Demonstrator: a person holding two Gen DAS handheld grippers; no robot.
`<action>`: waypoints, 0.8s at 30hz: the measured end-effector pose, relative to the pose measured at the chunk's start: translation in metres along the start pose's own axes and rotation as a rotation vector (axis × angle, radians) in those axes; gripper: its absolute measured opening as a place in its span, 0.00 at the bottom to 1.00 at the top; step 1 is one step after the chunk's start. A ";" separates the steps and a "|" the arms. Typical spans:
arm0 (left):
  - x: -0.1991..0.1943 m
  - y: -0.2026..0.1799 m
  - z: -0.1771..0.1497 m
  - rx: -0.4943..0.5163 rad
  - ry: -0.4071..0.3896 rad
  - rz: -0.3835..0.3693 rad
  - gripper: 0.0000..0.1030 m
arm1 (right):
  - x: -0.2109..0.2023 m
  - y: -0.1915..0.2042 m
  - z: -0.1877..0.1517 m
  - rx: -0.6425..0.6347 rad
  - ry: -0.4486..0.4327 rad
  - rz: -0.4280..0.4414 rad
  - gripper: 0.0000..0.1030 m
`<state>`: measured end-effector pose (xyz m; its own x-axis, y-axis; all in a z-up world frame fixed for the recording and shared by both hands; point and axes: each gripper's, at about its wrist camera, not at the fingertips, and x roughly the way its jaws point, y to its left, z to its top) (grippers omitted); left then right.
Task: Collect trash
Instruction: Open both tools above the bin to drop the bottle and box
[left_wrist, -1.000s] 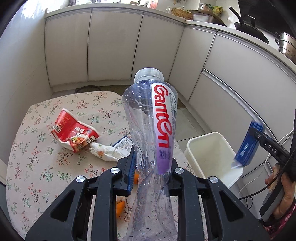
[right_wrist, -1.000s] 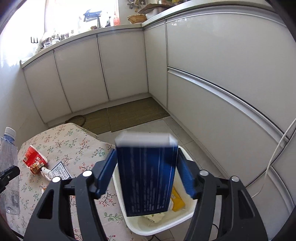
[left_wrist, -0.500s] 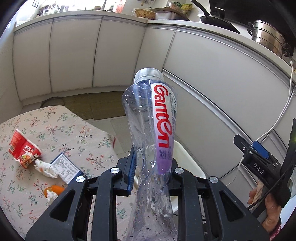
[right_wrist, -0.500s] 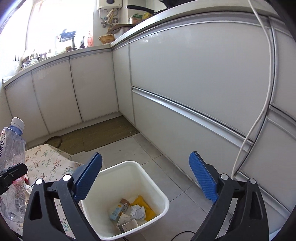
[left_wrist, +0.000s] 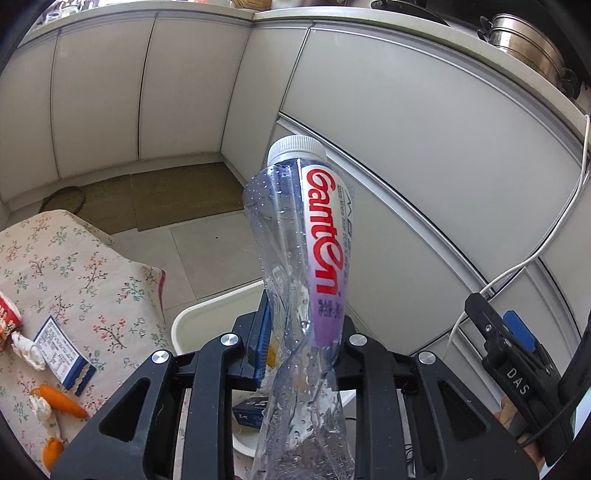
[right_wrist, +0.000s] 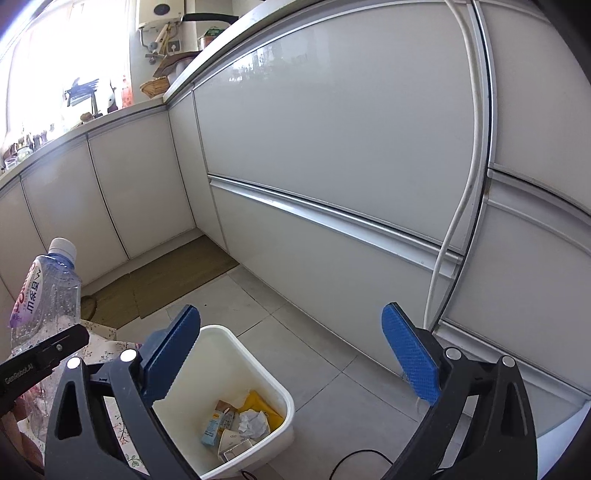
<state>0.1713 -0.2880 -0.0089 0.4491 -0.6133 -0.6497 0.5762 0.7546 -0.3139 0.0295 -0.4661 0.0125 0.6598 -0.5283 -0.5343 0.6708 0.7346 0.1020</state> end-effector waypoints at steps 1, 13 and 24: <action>0.007 0.000 0.002 -0.005 0.017 -0.003 0.22 | 0.001 -0.001 0.000 -0.002 -0.002 -0.008 0.93; 0.004 -0.002 -0.005 -0.011 -0.007 0.077 0.70 | 0.003 0.008 -0.003 -0.049 -0.016 -0.056 0.93; -0.030 -0.001 -0.011 0.034 -0.105 0.280 0.92 | -0.011 0.030 -0.008 -0.100 -0.055 -0.011 0.93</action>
<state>0.1501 -0.2678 0.0029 0.6609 -0.4049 -0.6319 0.4418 0.8905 -0.1086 0.0396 -0.4342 0.0146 0.6722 -0.5569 -0.4879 0.6427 0.7661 0.0111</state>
